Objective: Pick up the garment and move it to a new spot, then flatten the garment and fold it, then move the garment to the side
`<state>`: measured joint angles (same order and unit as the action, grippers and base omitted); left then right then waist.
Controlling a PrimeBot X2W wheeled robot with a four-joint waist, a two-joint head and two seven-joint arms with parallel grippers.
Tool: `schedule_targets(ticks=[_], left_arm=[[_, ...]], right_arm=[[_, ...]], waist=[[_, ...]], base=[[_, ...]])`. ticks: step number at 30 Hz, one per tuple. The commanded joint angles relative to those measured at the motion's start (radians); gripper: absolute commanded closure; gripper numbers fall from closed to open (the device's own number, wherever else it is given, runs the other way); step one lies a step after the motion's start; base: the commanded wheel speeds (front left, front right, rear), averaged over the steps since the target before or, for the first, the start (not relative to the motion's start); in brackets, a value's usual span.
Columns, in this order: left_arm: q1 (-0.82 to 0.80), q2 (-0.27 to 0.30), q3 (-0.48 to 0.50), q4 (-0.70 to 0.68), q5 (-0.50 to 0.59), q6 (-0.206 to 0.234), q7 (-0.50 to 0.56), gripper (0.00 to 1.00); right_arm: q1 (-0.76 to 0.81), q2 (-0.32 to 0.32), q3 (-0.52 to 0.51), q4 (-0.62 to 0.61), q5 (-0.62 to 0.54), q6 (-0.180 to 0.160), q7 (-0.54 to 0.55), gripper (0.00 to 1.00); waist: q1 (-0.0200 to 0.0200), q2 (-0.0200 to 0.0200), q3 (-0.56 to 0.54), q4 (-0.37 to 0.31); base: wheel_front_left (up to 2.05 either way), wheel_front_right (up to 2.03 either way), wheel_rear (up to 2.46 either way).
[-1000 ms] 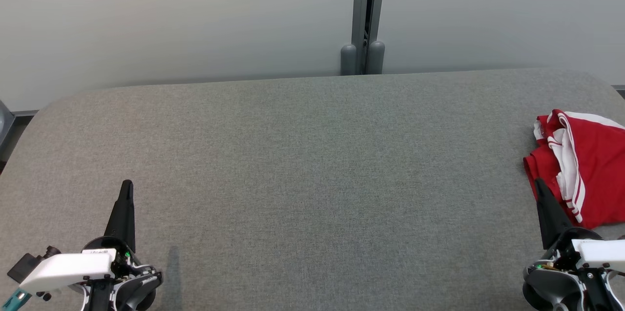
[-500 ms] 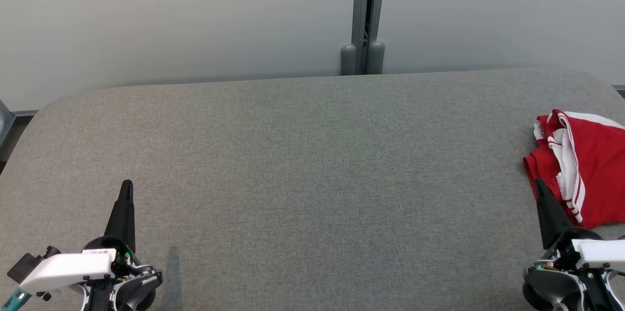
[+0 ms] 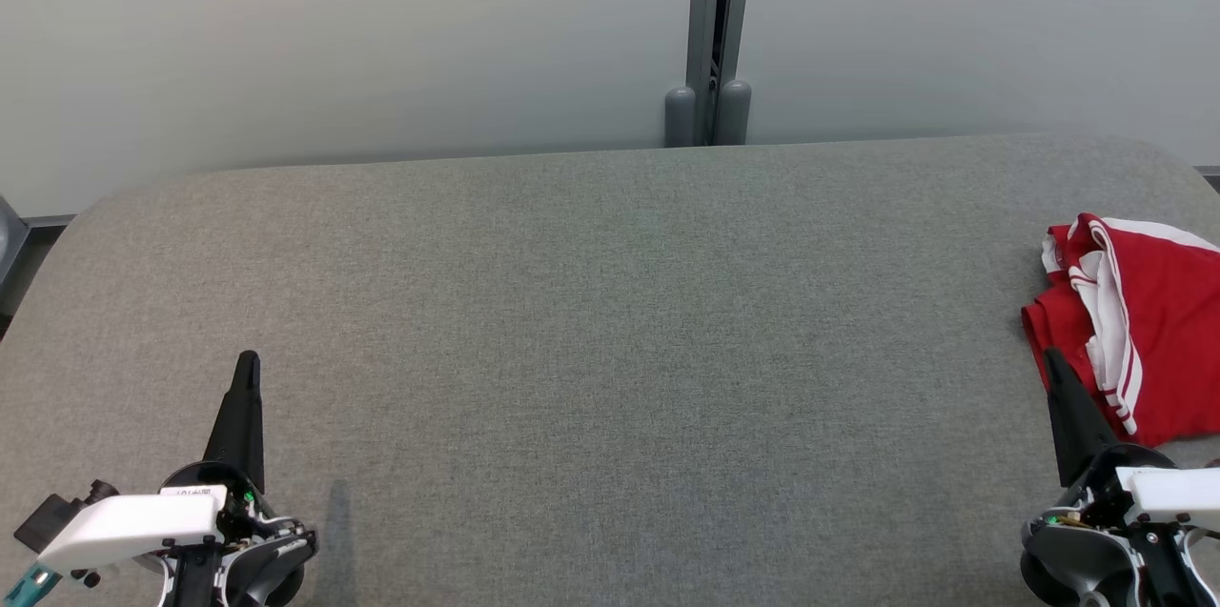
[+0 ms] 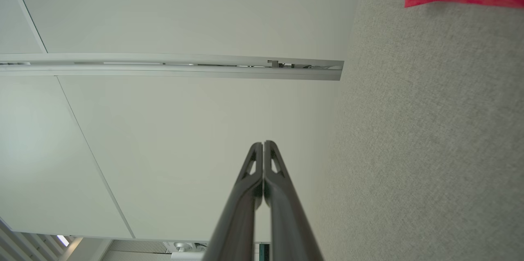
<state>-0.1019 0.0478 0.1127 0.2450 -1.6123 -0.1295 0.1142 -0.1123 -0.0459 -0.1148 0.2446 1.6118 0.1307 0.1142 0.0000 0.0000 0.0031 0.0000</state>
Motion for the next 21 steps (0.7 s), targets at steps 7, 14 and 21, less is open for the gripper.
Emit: schedule_targets(ticks=[7, 14, 21], left_arm=[[-0.014, 0.005, 0.003, -0.003, -0.001, -0.004, 0.003, 1.00], [-0.014, 0.005, 0.003, -0.003, -0.001, -0.004, 0.003, 1.00], [-0.014, 0.005, 0.003, -0.003, -0.001, -0.004, 0.003, 1.00]], right_arm=[[0.010, -0.009, 0.000, -0.003, 0.002, 0.000, 0.003, 1.00], [0.010, -0.009, 0.000, -0.003, 0.002, 0.000, 0.003, 1.00], [0.010, -0.009, 0.000, -0.003, 0.002, 0.000, 0.003, 1.00]], waist=[[0.0000, 0.0000, 0.000, 0.000], [0.0000, 0.0000, 0.000, 0.000], [0.0000, 0.0000, 0.000, 0.000]], base=[[0.00, 0.00, 0.00], [0.00, 0.00, 0.00], [0.00, 0.00, 0.00]])
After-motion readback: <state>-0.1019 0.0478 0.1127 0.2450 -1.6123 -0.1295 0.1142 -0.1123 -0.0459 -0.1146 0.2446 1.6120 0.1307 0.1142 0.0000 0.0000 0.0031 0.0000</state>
